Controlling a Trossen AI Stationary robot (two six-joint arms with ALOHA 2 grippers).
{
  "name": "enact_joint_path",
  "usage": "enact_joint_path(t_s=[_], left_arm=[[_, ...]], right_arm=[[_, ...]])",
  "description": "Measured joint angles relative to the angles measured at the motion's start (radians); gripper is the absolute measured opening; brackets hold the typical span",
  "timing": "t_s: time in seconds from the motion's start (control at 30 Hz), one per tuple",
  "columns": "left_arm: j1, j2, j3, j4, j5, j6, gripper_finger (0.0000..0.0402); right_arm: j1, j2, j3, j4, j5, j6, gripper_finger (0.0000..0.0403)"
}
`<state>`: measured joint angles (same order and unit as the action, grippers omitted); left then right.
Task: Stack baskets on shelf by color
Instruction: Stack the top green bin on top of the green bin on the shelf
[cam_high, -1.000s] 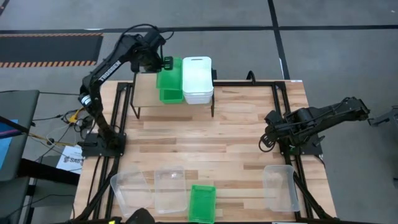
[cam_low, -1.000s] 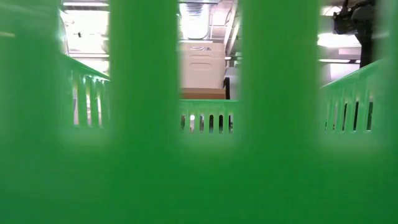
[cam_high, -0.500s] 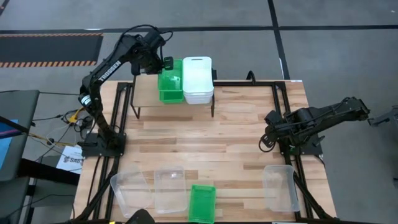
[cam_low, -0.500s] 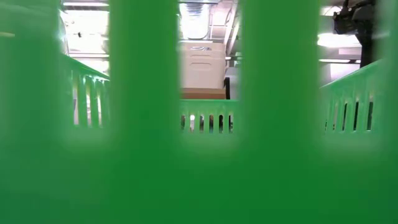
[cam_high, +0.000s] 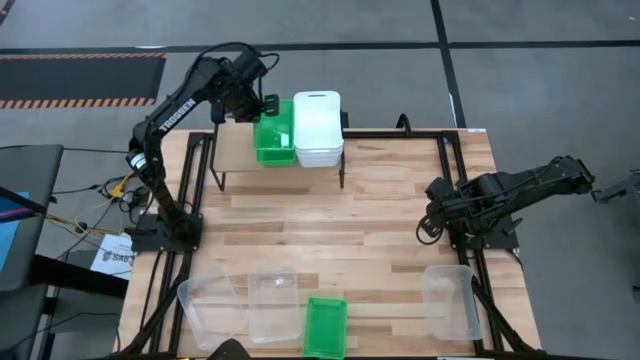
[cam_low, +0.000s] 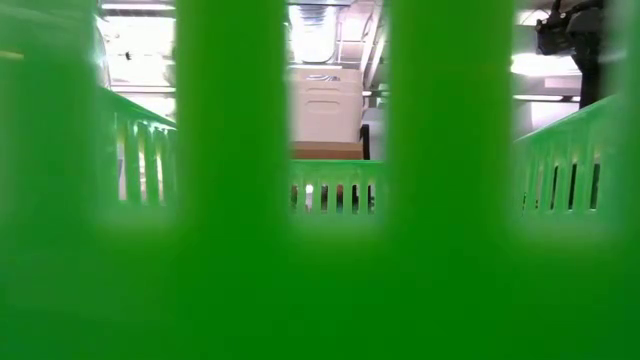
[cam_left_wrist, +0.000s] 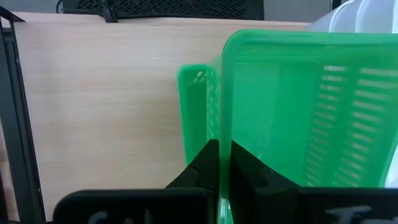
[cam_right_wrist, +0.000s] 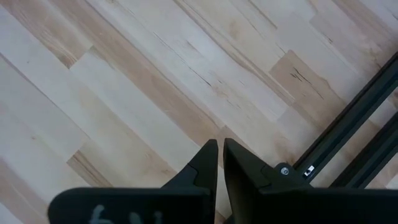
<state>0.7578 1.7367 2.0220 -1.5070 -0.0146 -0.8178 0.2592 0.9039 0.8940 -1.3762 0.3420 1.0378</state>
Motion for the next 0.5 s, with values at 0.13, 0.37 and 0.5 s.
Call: enact_joint_path(t_s=[0.13, 0.37, 0.5], left_arm=[[0.000, 0.000, 0.000, 0.000, -0.002, -0.007, 0.0000], [-0.001, 0.025, -0.001, -0.005, 0.022, -0.008, 0.0000], [-0.014, 0.047, 0.000, 0.007, 0.049, -0.005, 0.0000]], right_arm=[[0.000, 0.000, 0.000, 0.000, 0.000, 0.000, 0.0052], [0.000, 0.000, 0.000, 0.000, 0.000, 0.000, 0.0052], [0.000, 0.000, 0.000, 0.000, 0.000, 0.000, 0.0052]])
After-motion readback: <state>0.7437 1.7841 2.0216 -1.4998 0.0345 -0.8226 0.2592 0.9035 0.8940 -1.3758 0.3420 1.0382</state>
